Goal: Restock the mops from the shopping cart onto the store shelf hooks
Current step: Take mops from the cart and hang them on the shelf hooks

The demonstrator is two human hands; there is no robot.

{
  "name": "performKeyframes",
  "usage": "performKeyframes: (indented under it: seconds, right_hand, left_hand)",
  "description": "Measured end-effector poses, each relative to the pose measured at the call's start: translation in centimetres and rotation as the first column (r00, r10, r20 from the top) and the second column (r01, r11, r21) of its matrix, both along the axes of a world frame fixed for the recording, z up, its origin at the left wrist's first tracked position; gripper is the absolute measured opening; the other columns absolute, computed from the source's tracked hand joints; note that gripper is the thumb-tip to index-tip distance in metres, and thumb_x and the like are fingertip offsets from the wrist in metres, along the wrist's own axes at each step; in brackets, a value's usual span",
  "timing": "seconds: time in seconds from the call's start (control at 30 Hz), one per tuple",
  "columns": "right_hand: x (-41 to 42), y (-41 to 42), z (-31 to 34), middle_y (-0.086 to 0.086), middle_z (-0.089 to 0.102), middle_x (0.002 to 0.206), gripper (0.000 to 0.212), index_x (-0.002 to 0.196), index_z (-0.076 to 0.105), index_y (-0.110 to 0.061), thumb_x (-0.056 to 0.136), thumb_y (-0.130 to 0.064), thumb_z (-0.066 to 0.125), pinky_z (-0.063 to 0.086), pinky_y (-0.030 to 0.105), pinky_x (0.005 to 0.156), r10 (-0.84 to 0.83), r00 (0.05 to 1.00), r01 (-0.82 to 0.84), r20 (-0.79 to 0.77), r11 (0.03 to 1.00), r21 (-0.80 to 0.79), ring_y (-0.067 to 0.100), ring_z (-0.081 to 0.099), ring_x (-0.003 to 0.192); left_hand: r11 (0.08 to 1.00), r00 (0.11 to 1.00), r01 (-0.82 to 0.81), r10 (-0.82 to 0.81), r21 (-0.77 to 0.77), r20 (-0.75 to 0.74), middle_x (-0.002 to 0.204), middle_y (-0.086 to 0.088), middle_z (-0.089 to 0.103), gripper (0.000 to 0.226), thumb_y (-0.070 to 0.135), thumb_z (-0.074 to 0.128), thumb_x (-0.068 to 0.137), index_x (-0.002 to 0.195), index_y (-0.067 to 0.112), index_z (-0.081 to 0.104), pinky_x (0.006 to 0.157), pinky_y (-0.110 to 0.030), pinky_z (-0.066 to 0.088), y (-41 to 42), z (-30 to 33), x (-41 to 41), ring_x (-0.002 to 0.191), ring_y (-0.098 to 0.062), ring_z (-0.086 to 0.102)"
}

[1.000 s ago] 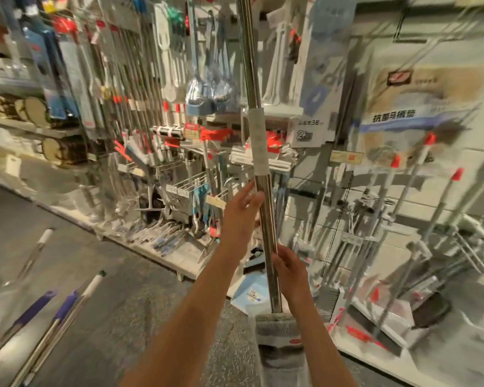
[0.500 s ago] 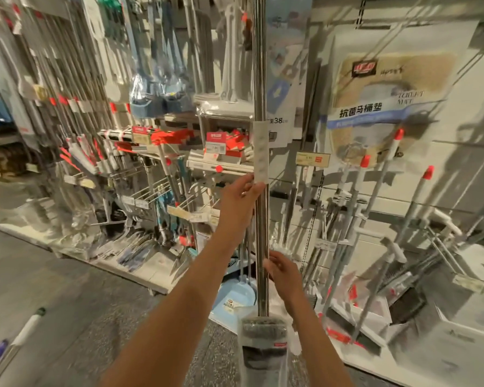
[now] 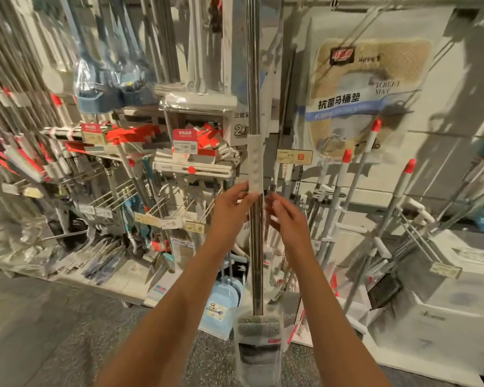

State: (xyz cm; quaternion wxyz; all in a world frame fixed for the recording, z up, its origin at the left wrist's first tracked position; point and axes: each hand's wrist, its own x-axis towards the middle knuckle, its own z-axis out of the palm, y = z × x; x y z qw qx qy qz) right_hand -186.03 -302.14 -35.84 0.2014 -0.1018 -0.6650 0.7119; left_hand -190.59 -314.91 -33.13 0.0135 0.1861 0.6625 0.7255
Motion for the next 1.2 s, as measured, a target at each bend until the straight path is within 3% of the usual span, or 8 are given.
performKeyframes:
  seconds: [0.17,0.33,0.47,0.6,0.77,0.9,1.0,1.2]
  right_hand:
    - [-3.9,0.7,4.0,-0.002,0.069,0.126,0.031,0.128,0.066,-0.027,0.098,-0.035,0.059,0.048,0.043,0.106,-0.122,0.988,0.134,-0.089,0.98,0.144,0.016,0.062,0.12]
    - [-7.3,0.0,7.5,-0.003,0.075,0.102,0.022,0.116,0.072,-0.013,0.098,-0.018,0.062,0.055,0.036,0.095,-0.086,0.986,0.122,-0.143,0.954,0.273,0.008,0.069,0.097]
    - [-9.5,0.1,7.0,-0.008,0.074,0.079,0.022,0.085,0.074,-0.029,0.096,-0.013,0.064,0.056,0.045,0.087,-0.127,0.982,0.167,-0.142,0.932,0.322,0.009,0.069,0.078]
    - [-11.1,0.0,5.5,-0.005,0.074,0.078,0.031,0.073,0.075,-0.034,0.095,-0.014,0.064,0.055,0.056,0.087,-0.192,0.975,0.216,-0.108,0.925,0.313,0.023,0.07,0.082]
    - [-13.1,0.0,3.5,-0.003,0.076,0.084,0.028,0.075,0.076,-0.041,0.092,-0.021,0.064,0.053,0.059,0.089,-0.26,0.965,0.255,-0.024,0.917,0.305,0.032,0.071,0.092]
    - [-14.4,1.1,2.2,0.013,0.075,0.094,0.018,0.09,0.076,-0.022,0.095,-0.014,0.061,0.055,0.055,0.09,-0.284,0.959,0.274,0.0,0.925,0.263,0.035,0.07,0.094]
    - [-15.4,2.4,0.4,0.015,0.073,0.095,0.017,0.1,0.074,-0.005,0.097,-0.008,0.058,0.056,0.052,0.088,-0.286,0.958,0.269,0.024,0.926,0.263,0.03,0.069,0.09]
    - [-17.3,4.0,-3.0,0.01,0.073,0.09,0.016,0.098,0.073,-0.01,0.098,-0.012,0.057,0.054,0.047,0.083,-0.261,0.959,0.217,0.106,0.925,0.311,0.021,0.067,0.085]
  left_hand:
    - [0.998,0.996,0.065,-0.064,-0.019,0.054,0.093,0.009,0.077,0.018,0.023,0.071,0.093,0.099,0.04,0.076,0.071,-0.033,0.058,-0.1,-0.7,-3.0,0.087,-0.005,0.071]
    - [0.981,0.977,0.195,-0.194,-0.003,0.093,0.1,-0.002,0.077,0.02,0.021,0.071,0.094,0.099,0.039,0.077,0.082,-0.038,0.061,-0.3,-1.2,-5.9,0.096,-0.018,0.073]
    - [0.964,0.959,0.265,-0.263,-0.006,0.105,0.097,0.003,0.078,0.017,0.018,0.069,0.095,0.102,0.032,0.076,0.075,-0.028,0.059,-0.7,-1.9,-8.4,0.093,-0.014,0.074]
    - [0.958,0.953,0.282,-0.273,-0.054,0.135,0.095,0.002,0.078,0.016,0.023,0.068,0.095,0.087,0.034,0.078,0.087,-0.045,0.06,-0.8,-2.7,-10.8,0.096,-0.016,0.073]
    - [0.973,0.972,0.23,-0.228,-0.024,0.052,0.09,0.005,0.079,0.022,0.016,0.066,0.096,0.094,0.036,0.074,0.08,-0.032,0.06,0.5,-3.8,-13.1,0.089,-0.011,0.074]
    - [0.972,0.972,0.233,-0.232,-0.018,0.044,0.09,0.002,0.079,0.019,0.011,0.065,0.096,0.101,0.026,0.075,0.073,-0.022,0.056,2.3,-5.2,-14.7,0.086,-0.01,0.074]
    - [0.967,0.968,0.251,-0.249,-0.055,0.04,0.091,-0.004,0.078,0.018,0.011,0.065,0.097,0.099,0.025,0.076,0.078,-0.027,0.058,3.5,-6.6,-15.9,0.087,-0.016,0.074]
    - [0.954,0.972,0.233,-0.222,-0.187,0.077,0.078,0.002,0.074,0.02,0.014,0.062,0.099,0.094,0.026,0.077,0.069,-0.023,0.05,5.6,-9.8,-18.0,0.071,-0.008,0.065]
